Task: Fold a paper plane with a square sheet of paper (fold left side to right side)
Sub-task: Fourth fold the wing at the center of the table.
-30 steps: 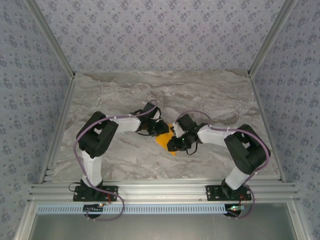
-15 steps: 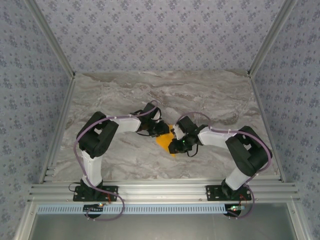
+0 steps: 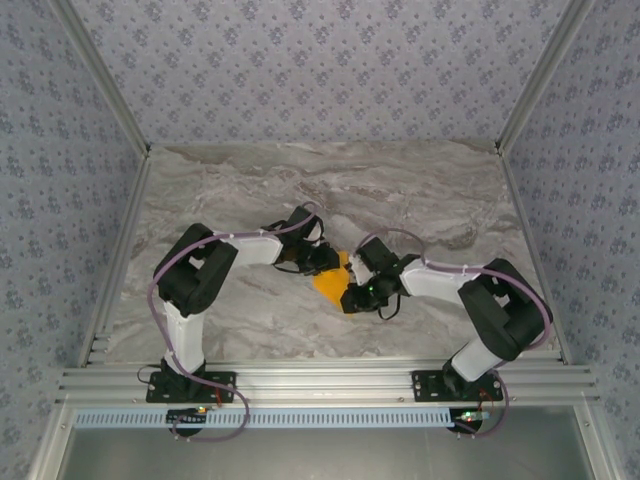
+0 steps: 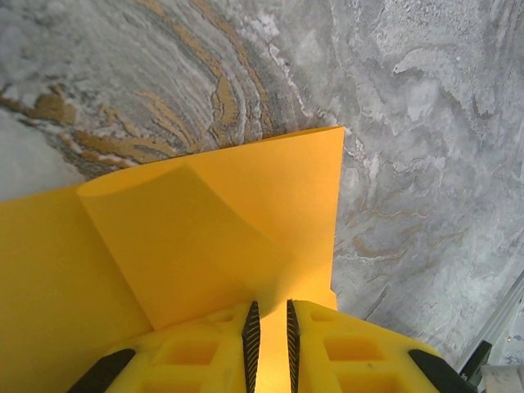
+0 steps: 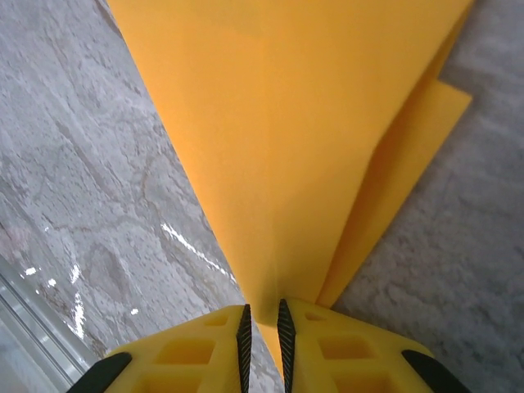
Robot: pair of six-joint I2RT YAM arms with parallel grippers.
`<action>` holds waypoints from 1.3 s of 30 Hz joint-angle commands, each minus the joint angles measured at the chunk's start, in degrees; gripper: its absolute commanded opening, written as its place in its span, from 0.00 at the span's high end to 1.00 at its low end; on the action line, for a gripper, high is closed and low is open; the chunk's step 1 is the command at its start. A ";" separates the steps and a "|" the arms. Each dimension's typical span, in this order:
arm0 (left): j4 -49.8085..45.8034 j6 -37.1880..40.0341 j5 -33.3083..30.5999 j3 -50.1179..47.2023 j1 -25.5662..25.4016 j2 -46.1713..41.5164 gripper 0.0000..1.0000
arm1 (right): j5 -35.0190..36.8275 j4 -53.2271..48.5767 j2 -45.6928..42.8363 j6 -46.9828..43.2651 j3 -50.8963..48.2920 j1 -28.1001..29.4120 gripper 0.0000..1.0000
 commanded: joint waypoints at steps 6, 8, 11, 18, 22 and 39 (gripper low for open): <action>-5.85 0.25 -4.54 -2.05 0.25 3.05 0.80 | 1.41 -10.95 -3.55 0.45 -1.83 1.08 0.79; -5.76 0.25 -4.42 -2.05 0.23 2.98 0.80 | 1.80 -11.30 -5.30 0.45 -0.72 0.97 0.78; -5.74 0.30 -4.42 -2.05 0.19 2.81 0.80 | 3.07 -12.65 -8.61 0.46 0.98 0.39 0.78; -5.78 0.30 -4.34 -2.07 0.20 2.66 0.80 | -0.77 -7.29 -10.84 2.35 2.12 -0.40 0.78; -5.76 0.20 -4.28 -2.03 0.22 2.69 0.80 | -5.78 1.05 -6.01 5.21 2.11 -0.45 0.79; -5.94 0.35 -4.45 -2.12 0.26 2.89 0.80 | -4.09 -1.95 2.28 3.26 -1.00 -2.09 0.80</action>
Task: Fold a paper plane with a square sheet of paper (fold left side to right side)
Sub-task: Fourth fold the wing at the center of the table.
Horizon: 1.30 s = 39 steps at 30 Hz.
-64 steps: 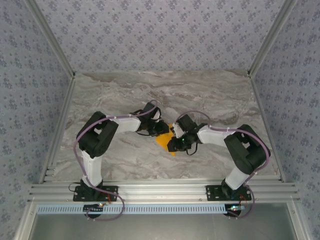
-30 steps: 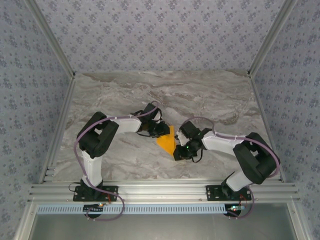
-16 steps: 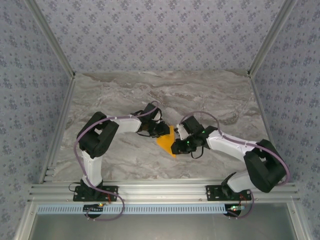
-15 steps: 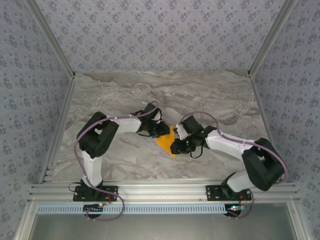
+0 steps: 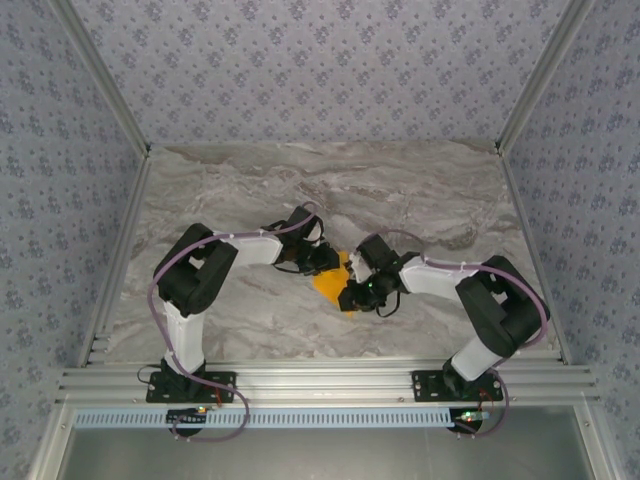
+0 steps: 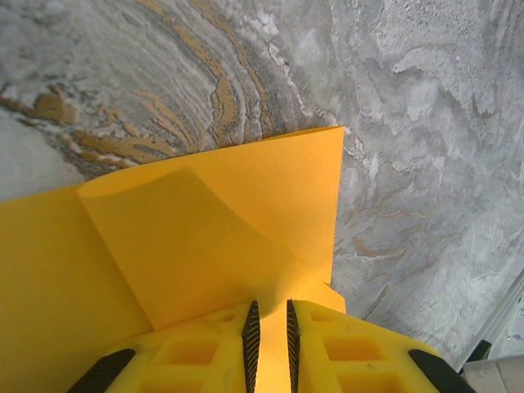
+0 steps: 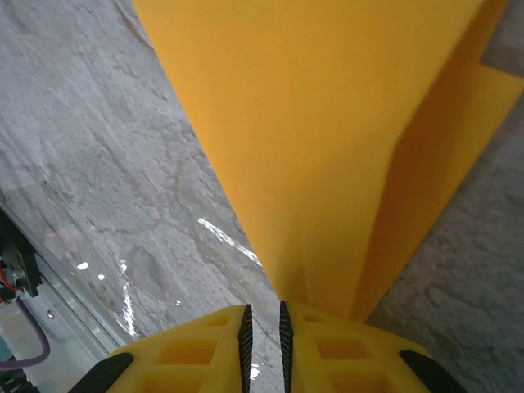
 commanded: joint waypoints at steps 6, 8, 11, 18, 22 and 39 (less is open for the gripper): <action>-6.18 0.48 -4.83 -2.09 0.26 2.85 0.80 | 1.08 -4.41 0.27 -1.31 -3.57 -0.70 0.80; -6.32 0.44 -4.91 -2.07 0.21 2.88 0.80 | 1.38 -5.16 -0.59 -1.39 -4.21 -0.68 0.80; -6.45 0.58 -4.98 -1.94 0.21 2.89 0.80 | 0.86 -5.93 -1.91 -1.48 -5.37 -0.68 0.81; -6.48 0.53 -5.01 -1.85 0.27 2.97 0.80 | -6.16 -3.26 -6.89 -1.13 -8.03 -0.67 0.81; -6.31 0.53 -4.83 -1.98 0.25 2.89 0.80 | -8.13 -2.59 -10.82 -1.09 -6.86 -3.07 0.81; -5.95 0.36 -4.35 -1.60 0.26 2.54 0.80 | -3.73 6.56 4.32 1.09 1.50 -5.17 0.83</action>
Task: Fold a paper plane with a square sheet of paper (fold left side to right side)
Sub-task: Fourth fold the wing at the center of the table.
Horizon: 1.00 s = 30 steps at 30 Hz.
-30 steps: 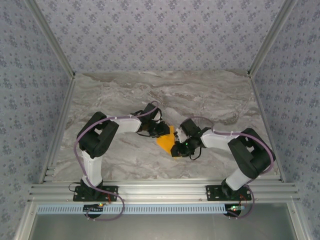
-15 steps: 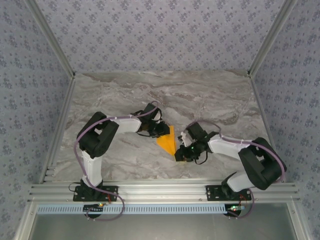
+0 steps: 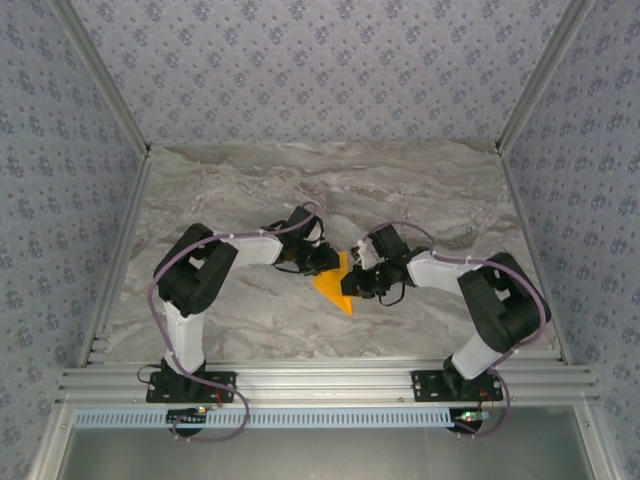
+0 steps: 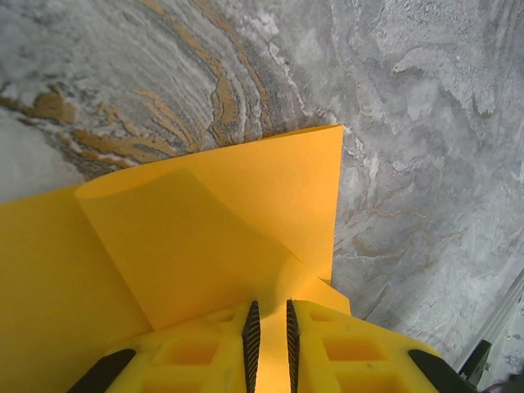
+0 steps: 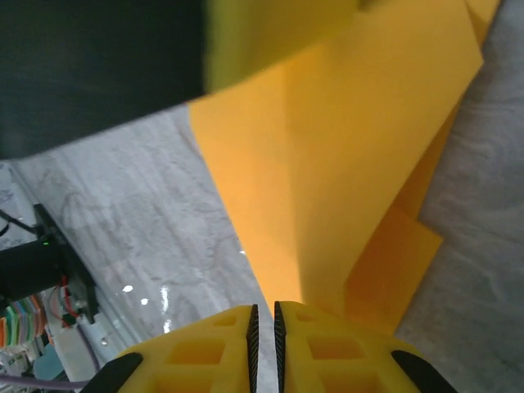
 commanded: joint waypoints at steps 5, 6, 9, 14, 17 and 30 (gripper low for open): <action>-6.44 0.94 -4.48 -1.28 0.27 1.72 0.80 | 5.46 -4.92 4.04 -1.52 0.35 0.51 0.85; -6.66 1.21 -4.48 -1.00 0.39 1.43 0.80 | 6.34 -6.05 4.65 -1.82 0.25 0.52 0.86; -7.59 2.31 -4.37 0.18 0.81 -0.22 0.80 | 9.33 -8.53 5.93 -2.96 -0.38 0.64 0.91; -7.15 4.41 -4.31 0.98 1.23 -5.08 0.79 | 13.40 -10.74 6.33 -3.74 -2.01 0.67 1.00; -5.16 4.74 -2.99 -0.48 1.04 -7.90 0.79 | 14.68 -11.43 6.21 -4.01 -2.30 0.68 1.00; 10.99 0.89 3.91 -10.07 -4.17 -9.15 0.83 | 15.27 -12.21 6.66 -4.49 -1.63 0.66 1.00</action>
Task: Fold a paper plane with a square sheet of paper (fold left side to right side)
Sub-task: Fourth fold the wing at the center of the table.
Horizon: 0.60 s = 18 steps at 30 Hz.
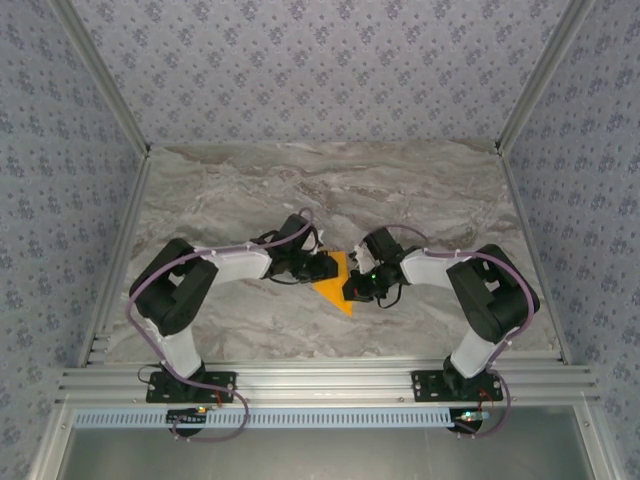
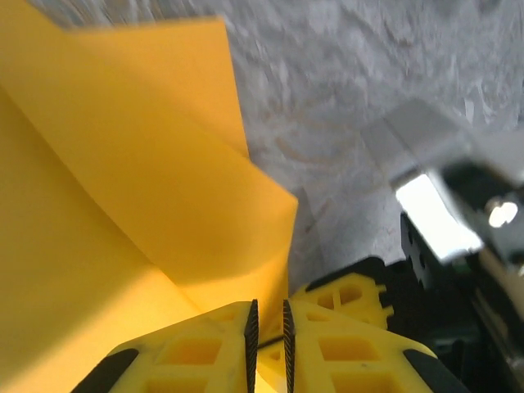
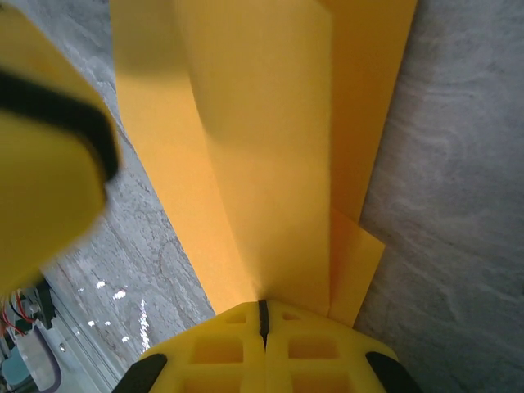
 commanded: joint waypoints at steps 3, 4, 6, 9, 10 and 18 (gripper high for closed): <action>6.68 -1.14 2.99 -0.54 -1.77 2.84 0.83 | 12.02 -9.34 3.87 -1.41 -2.71 0.25 1.00; 7.16 -1.32 2.92 -0.73 -1.91 3.28 0.83 | 12.10 -9.48 3.83 -1.42 -2.70 0.20 1.00; 7.75 -1.64 2.85 -1.05 -2.05 4.29 0.84 | 12.12 -9.71 3.84 -1.43 -2.69 0.33 1.00; 6.90 -1.39 1.32 -1.40 -2.06 5.25 0.84 | 12.67 -10.51 3.84 -1.71 -2.42 0.43 1.00; 6.06 -1.06 0.45 -1.35 -1.99 5.55 0.85 | 13.01 -11.00 3.89 -1.88 -2.29 0.45 1.00; 4.33 0.58 -2.39 -0.80 -0.02 8.50 0.87 | 15.07 -14.28 4.16 -3.01 -1.54 1.15 1.00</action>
